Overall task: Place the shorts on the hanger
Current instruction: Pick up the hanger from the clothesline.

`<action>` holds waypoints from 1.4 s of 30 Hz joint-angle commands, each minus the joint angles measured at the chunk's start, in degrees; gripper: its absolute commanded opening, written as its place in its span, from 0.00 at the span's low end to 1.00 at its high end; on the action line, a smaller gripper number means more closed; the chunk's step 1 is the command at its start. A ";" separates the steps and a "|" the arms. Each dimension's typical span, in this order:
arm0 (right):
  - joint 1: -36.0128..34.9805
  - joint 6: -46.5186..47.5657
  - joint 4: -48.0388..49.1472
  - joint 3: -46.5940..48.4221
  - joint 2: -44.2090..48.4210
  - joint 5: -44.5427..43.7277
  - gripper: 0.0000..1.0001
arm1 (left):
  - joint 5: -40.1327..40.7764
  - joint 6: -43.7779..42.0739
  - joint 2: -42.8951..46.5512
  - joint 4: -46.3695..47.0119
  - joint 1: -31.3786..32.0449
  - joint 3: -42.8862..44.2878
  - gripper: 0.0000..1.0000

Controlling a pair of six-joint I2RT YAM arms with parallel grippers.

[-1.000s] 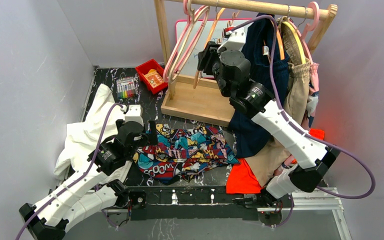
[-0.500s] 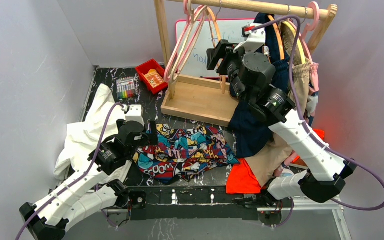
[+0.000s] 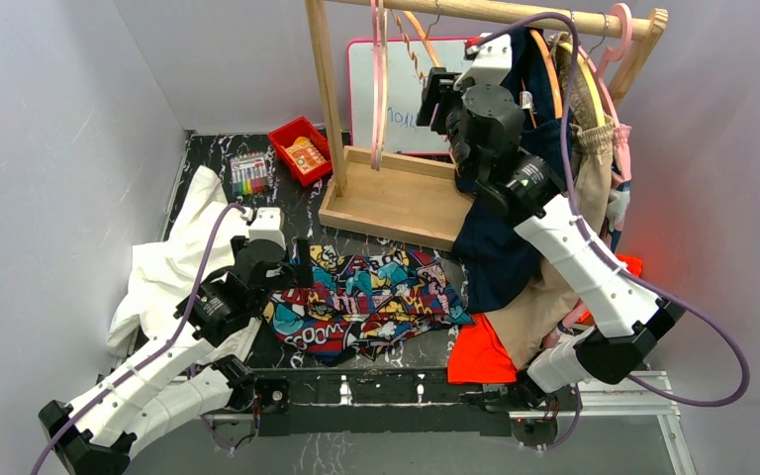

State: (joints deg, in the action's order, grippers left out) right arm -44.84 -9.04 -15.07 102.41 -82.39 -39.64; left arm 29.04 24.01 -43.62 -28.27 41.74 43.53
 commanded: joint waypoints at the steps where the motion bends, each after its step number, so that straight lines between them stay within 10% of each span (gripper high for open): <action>1: 4.93 -0.21 -0.07 4.55 0.28 6.18 0.68 | -0.03 -0.63 -0.01 0.94 -0.25 0.14 0.98; 22: 9.43 -0.01 1.18 7.78 -4.39 14.63 0.52 | -1.09 -0.81 -0.93 1.20 -0.25 0.16 0.98; 36: 10.18 0.77 1.61 13.20 -10.51 14.25 0.58 | -2.22 -0.98 -1.19 1.55 -0.30 0.21 0.98; 42: 10.35 0.80 2.48 13.78 -11.05 14.78 0.42 | -2.58 -1.06 -1.08 1.72 -0.28 0.10 0.98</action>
State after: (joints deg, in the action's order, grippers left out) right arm -34.87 -8.80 -16.53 113.08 -93.60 -25.17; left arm 26.70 23.57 -44.86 -27.03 41.71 43.53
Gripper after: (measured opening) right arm 0.484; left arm 0.980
